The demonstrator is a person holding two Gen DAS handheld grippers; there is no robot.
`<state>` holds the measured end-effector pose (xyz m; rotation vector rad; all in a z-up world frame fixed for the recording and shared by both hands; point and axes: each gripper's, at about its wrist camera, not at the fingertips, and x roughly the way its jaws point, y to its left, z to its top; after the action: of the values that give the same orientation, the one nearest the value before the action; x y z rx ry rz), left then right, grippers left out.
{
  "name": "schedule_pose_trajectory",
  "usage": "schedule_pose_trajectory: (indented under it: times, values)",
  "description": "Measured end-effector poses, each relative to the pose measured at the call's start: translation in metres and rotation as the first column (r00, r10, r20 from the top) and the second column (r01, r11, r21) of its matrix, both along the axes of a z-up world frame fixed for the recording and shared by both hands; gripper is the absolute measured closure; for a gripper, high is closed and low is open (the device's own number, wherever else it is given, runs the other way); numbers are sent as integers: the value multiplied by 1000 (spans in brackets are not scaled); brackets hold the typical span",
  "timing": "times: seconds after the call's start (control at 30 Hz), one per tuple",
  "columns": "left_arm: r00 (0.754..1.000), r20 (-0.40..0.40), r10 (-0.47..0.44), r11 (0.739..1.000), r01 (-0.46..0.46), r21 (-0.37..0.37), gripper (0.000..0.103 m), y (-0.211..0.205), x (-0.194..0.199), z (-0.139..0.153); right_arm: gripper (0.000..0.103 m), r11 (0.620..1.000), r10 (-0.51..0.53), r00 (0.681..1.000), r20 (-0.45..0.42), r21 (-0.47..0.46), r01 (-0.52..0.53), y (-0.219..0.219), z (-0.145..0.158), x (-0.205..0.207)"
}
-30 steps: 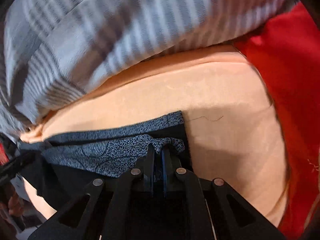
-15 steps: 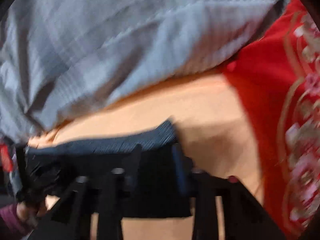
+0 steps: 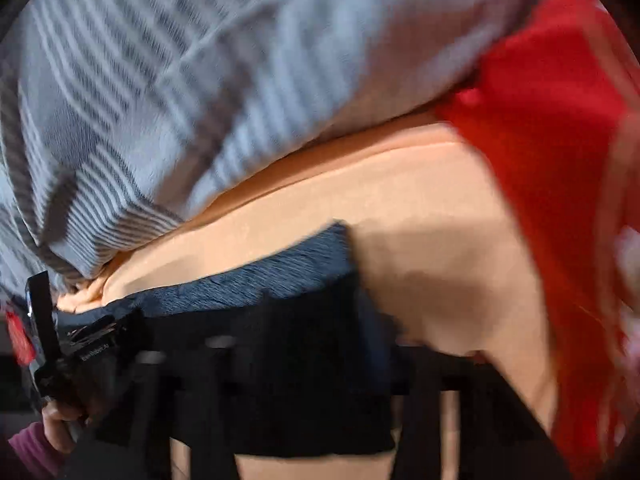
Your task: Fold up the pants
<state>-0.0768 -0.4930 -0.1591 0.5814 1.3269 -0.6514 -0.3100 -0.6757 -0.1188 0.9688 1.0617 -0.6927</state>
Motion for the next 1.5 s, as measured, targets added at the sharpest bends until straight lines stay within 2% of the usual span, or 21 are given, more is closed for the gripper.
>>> schedule_pose_trajectory:
  times: [0.13,0.23,0.27,0.3,0.37,0.47,0.53,0.57,0.63,0.73,0.87,1.03,1.1,1.2,1.27,1.4,1.43,1.47,1.5]
  values:
    - [999,11,-33,999,33,-10,8,12,-15,16,36,996,-51,999,-9,72,52,23,1,-43]
    - [999,11,-42,999,42,-2,8,32,-20,23,38,987,-77,997,-23,138,79,20,-18,-68]
    - [999,9,-42,999,42,6,8,37,-23,22,52,980,-93,995,22,180,88,20,-22,-70]
    - [999,9,-43,999,43,17,8,40,-27,21,78,976,-93,995,45,202,82,20,-23,-70]
    - [999,12,-47,998,47,34,8,46,-33,19,81,982,-61,997,44,181,52,22,-16,-66]
    - [998,22,-57,997,56,52,8,46,-40,15,85,996,-17,999,45,92,13,15,10,-70]
    - [997,36,-74,995,72,64,8,42,-45,5,90,997,-13,1000,8,81,13,4,9,-71]
    - [996,34,-76,995,74,68,8,43,-49,-2,91,996,-16,999,-39,85,19,1,0,-71]
    - [999,27,-42,998,40,57,3,46,-48,-6,91,980,-73,995,-68,179,84,-11,-17,-95]
    - [999,22,-37,998,36,57,3,51,-48,-1,91,981,-123,989,-78,142,133,-7,-3,-113]
    - [999,41,-36,999,34,35,3,65,-42,22,90,989,-111,992,-57,96,116,7,21,-118]
    - [998,57,0,1000,0,11,3,107,-28,50,83,998,8,1000,-17,63,-7,48,31,-56]
    - [997,81,6,1000,-7,14,3,125,-15,60,73,996,62,998,6,58,-63,65,29,-22]
    - [993,111,25,999,-27,19,3,145,6,66,72,987,145,989,38,62,-147,80,28,15]
    - [992,109,56,998,-59,19,4,157,28,66,72,980,179,982,65,76,-184,93,25,38]
    - [993,80,88,996,-90,20,8,177,59,50,72,960,260,958,116,77,-270,125,13,118]
    - [993,87,78,996,-82,38,10,181,66,40,72,955,277,953,122,74,-287,131,8,138]
    - [993,89,72,996,-77,48,19,182,71,34,72,952,287,950,123,73,-297,139,-4,160]
    - [994,84,67,995,-72,65,22,182,77,23,72,947,303,946,118,72,-313,147,-11,181]
